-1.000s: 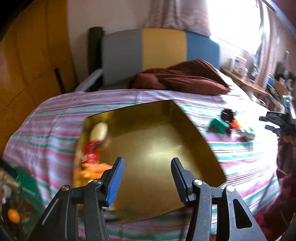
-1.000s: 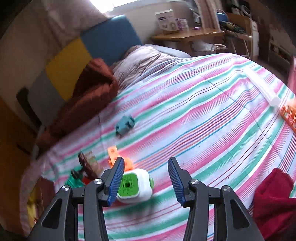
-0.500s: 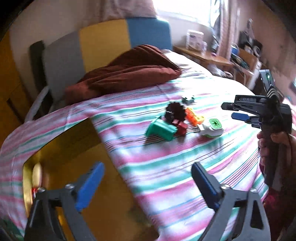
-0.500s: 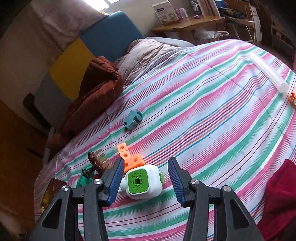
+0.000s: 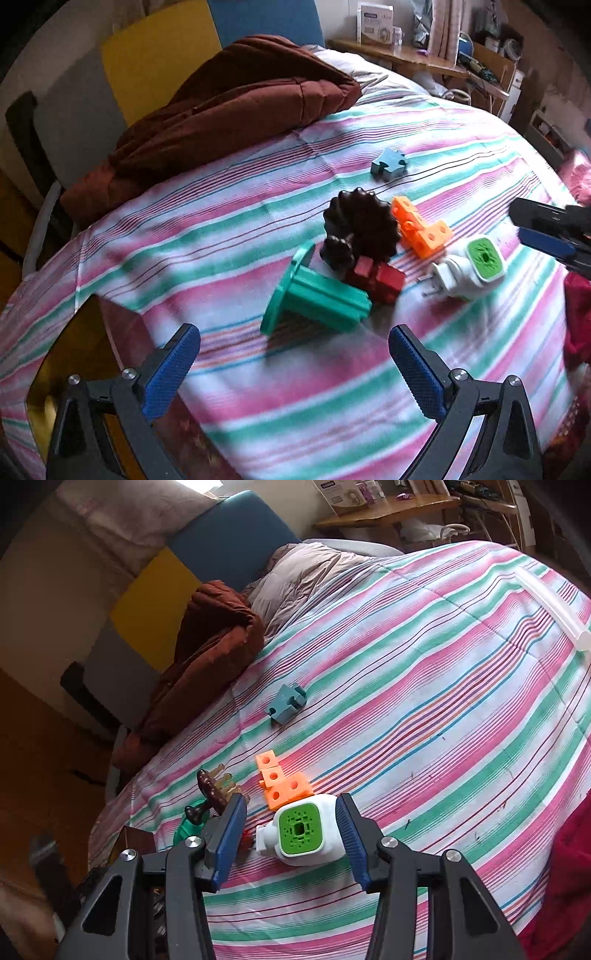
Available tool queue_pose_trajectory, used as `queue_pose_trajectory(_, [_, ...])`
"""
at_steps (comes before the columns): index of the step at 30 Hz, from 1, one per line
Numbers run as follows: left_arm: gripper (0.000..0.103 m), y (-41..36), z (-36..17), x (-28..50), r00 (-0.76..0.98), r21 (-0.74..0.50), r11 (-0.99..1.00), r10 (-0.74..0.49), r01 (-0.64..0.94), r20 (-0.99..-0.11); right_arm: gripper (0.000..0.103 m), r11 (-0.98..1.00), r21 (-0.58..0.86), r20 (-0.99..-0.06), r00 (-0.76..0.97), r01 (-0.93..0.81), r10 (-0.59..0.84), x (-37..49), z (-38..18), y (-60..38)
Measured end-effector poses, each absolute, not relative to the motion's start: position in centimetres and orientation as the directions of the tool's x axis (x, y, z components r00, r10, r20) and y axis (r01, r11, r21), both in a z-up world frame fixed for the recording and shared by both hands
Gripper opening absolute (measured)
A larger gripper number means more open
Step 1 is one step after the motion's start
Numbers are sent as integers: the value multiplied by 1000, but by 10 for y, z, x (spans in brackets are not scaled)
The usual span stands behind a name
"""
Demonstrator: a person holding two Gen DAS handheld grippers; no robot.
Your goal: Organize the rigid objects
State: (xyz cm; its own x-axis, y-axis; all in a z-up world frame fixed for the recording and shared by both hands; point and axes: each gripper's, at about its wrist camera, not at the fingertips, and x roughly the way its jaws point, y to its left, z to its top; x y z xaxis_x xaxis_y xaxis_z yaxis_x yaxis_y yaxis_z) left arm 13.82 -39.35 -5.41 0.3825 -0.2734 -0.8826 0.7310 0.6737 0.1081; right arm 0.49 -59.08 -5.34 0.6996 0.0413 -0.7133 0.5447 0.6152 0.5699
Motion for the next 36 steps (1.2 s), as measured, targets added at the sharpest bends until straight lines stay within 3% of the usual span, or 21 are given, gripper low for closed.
queue_pose_trajectory(9, [102, -424, -78, 156, 393, 184, 627, -211, 757, -895, 51, 597, 598, -701, 710, 535, 66, 5, -53, -593])
queue_pose_trajectory(10, [97, -424, -81, 158, 383, 178, 631, -205, 755, -901, 51, 597, 597, -703, 709, 536, 66, 5, -54, -593])
queue_pose_trajectory(11, [77, -424, -81, 159, 370, 159, 635, -215, 756, -904, 51, 597, 596, -704, 707, 538, 65, 5, -54, -594])
queue_pose_trajectory(12, [65, -422, -80, 160, 344, 118, 641, -240, 759, -908, 51, 597, 593, -706, 705, 541, 63, 5, -54, -594])
queue_pose_trajectory(25, [65, -362, -35, 66, 328, -26, 621, -449, 783, -831, 51, 573, 572, -740, 670, 587, 52, 4, -65, -601])
queue_pose_trajectory(36, [65, -273, 1, -6, 398, -54, 640, -539, 767, -743, 51, 637, 530, -732, 681, 560, 10, 5, -56, -588])
